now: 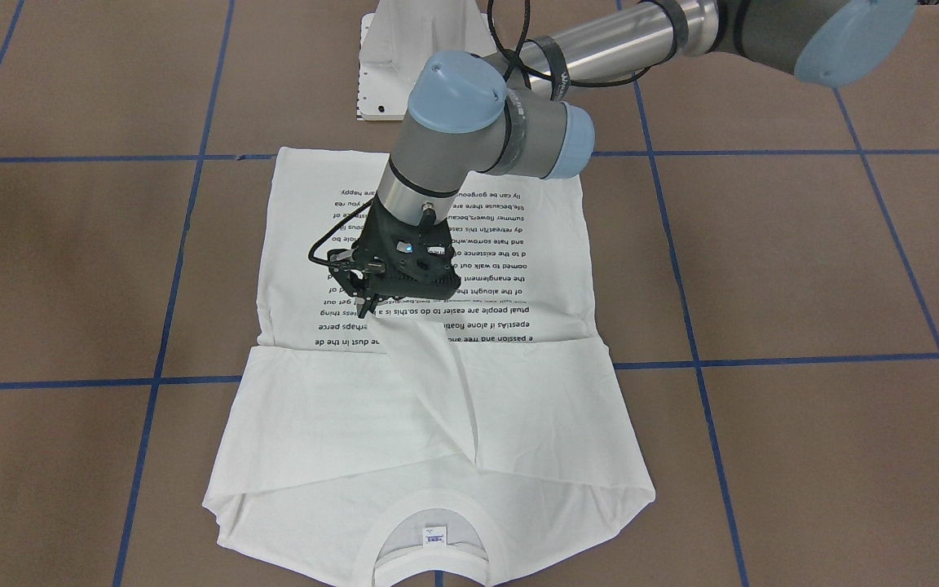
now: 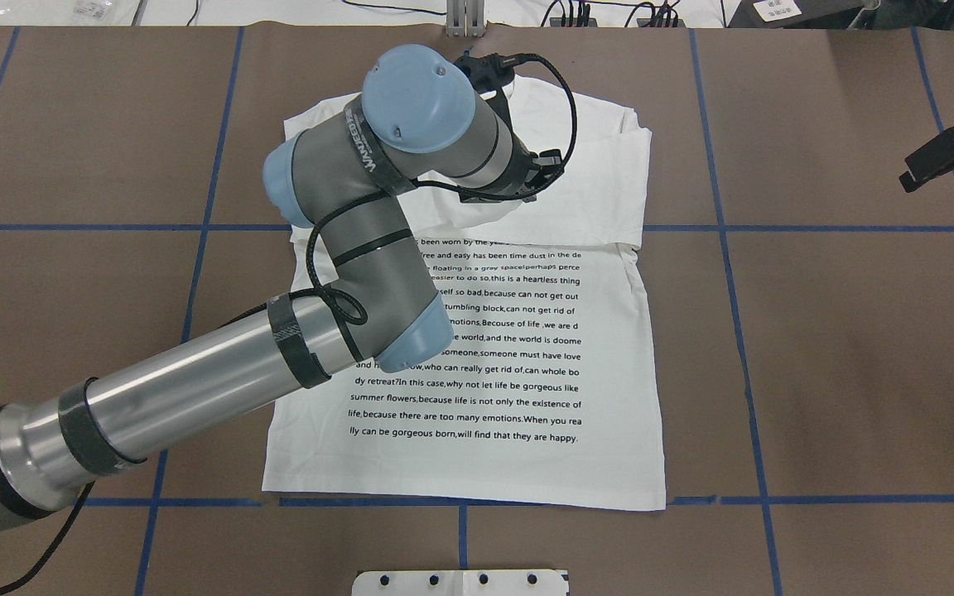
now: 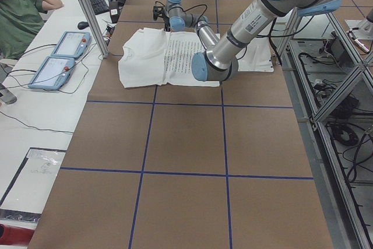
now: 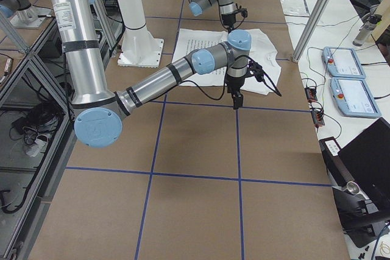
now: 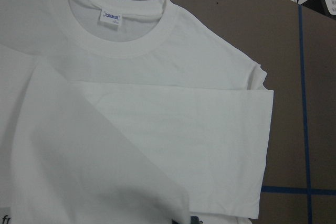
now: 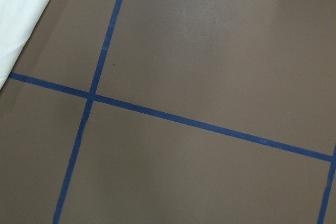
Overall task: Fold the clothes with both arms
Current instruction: 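Fold the held sleeve across the shirt front with the left gripper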
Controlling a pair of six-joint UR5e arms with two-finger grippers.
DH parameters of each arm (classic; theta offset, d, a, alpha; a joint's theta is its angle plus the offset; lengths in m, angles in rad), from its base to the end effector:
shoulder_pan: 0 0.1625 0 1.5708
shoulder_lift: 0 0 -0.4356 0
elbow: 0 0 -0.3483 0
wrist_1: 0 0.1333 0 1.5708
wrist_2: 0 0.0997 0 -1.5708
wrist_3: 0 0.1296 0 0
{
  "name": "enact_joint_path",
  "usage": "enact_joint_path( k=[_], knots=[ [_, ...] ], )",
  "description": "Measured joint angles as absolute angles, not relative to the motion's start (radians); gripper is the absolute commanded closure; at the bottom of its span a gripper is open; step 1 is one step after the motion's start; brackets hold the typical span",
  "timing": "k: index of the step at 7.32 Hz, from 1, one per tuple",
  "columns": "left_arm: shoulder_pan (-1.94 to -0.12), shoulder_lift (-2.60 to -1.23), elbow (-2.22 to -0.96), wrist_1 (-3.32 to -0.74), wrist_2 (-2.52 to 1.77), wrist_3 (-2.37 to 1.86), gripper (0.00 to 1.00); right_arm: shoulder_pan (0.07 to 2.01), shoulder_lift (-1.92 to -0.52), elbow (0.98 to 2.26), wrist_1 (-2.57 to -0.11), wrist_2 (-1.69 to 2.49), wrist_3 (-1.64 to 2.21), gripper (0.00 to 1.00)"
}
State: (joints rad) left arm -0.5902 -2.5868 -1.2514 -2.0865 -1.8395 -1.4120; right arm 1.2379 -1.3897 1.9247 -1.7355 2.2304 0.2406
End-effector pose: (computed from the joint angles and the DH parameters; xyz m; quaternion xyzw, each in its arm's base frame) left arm 0.6008 -0.5215 0.1190 0.1041 0.5657 -0.0998 0.8119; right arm -0.1151 -0.4978 0.4728 0.0770 -0.3546 -0.1025 0.9262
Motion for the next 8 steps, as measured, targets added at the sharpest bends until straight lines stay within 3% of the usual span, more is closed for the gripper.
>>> enact_joint_path(
  k=[2,4,8],
  knots=[
    [-0.551,-2.625,-1.172,-2.164,-1.831,-1.413,0.00,1.237,-1.390,1.922,-1.733,2.230,0.245,0.00],
    [-0.539,-2.627,-1.180,-2.162,-1.834,-1.390,0.00,1.234,-1.377,1.900,-1.726,2.229,0.250,0.00],
    [-0.649,-2.496,-1.398,-1.916,-1.968,-1.139,0.00,1.133,-1.211,1.815,-1.723,2.206,0.389,0.00]
  ],
)
